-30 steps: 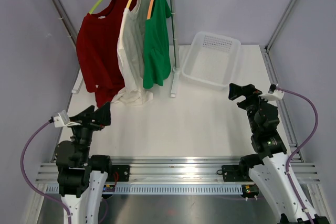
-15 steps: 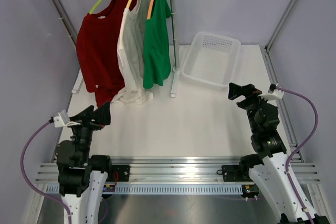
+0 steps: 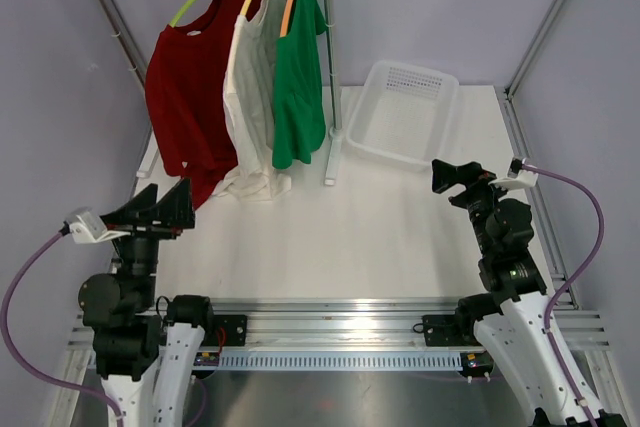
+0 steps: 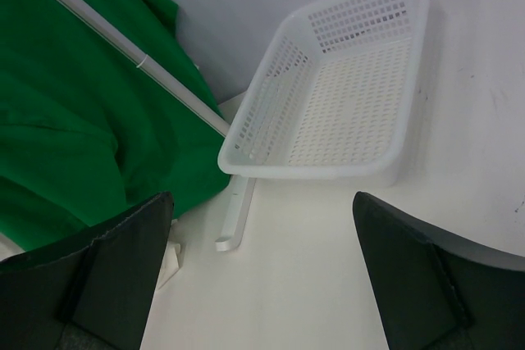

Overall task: Remove the t-shirt from the hanger
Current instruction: Grab a hanger with a tshirt on it with the left arm

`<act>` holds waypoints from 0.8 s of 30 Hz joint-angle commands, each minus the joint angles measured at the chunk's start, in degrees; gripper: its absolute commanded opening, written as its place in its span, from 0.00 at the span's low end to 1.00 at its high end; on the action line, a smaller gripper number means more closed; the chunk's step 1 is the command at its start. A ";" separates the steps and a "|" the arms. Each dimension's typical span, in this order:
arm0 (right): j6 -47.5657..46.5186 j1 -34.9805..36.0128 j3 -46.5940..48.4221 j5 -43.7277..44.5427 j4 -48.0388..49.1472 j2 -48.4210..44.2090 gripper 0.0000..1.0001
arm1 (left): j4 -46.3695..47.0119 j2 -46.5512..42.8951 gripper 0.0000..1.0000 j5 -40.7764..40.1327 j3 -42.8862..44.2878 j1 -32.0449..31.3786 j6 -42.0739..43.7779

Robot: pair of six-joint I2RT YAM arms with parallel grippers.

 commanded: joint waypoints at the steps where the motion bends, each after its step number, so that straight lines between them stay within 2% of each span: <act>1: -2.07 0.14 1.07 -2.74 3.06 -0.49 1.00 | 6.50 7.49 0.98 -0.33 4.68 -0.31 1.75; 6: -2.16 0.14 1.42 -3.27 3.15 -0.49 1.00 | 10.45 20.58 0.99 1.34 13.02 -0.31 2.01; 10: -2.25 0.14 2.04 -2.65 2.80 -0.23 0.99 | 12.65 32.52 0.98 7.74 21.55 -0.31 0.96; 15: -2.68 0.14 3.44 -1.87 2.28 0.38 0.99 | 14.85 44.40 0.96 11.97 32.98 -0.31 -1.24; 19: -2.68 0.14 5.20 -1.95 1.75 1.00 1.00 | 14.07 54.07 0.95 16.18 42.38 -1.10 -2.82; 24: -2.51 0.14 5.38 -1.86 2.10 0.74 0.99 | 5.10 66.54 0.95 12.61 59.15 -7.25 0.86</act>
